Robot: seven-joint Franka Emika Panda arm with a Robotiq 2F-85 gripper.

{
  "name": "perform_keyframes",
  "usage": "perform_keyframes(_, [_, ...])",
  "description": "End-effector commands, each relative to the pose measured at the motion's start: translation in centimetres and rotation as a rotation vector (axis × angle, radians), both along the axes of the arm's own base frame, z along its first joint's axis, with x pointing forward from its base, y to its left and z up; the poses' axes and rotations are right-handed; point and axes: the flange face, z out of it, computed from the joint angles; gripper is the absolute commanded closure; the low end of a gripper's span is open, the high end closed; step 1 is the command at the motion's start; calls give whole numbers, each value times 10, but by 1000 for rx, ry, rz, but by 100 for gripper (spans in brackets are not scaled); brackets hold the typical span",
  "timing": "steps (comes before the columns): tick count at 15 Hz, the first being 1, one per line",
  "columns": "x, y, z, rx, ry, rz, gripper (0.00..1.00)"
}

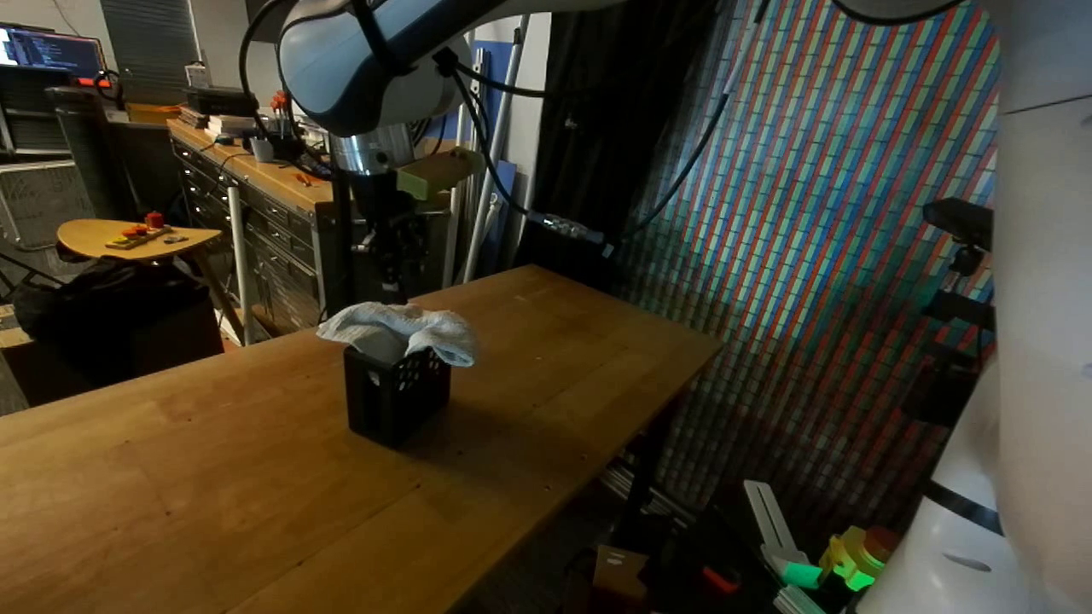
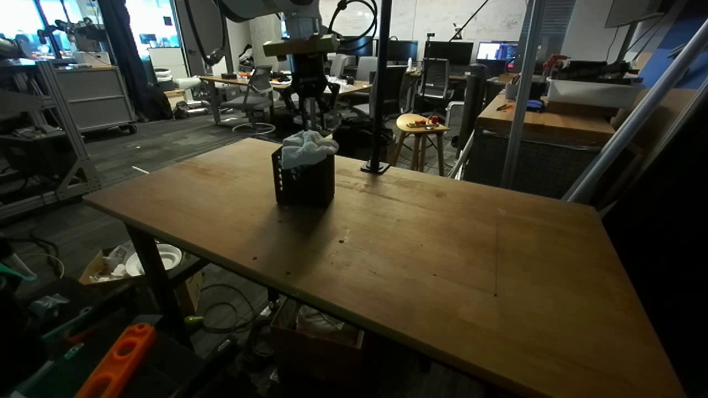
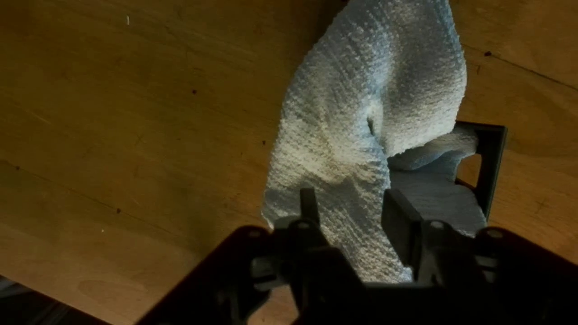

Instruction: Put the white towel in the basket.

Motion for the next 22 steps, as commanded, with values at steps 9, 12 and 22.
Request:
perform_keyframes(9, [-6, 18, -32, 36, 8, 10, 100])
perform_keyframes(12, [-9, 24, -51, 64, 19, 11, 100])
perform_keyframes(22, [-31, 20, -119, 144, 80, -3, 100])
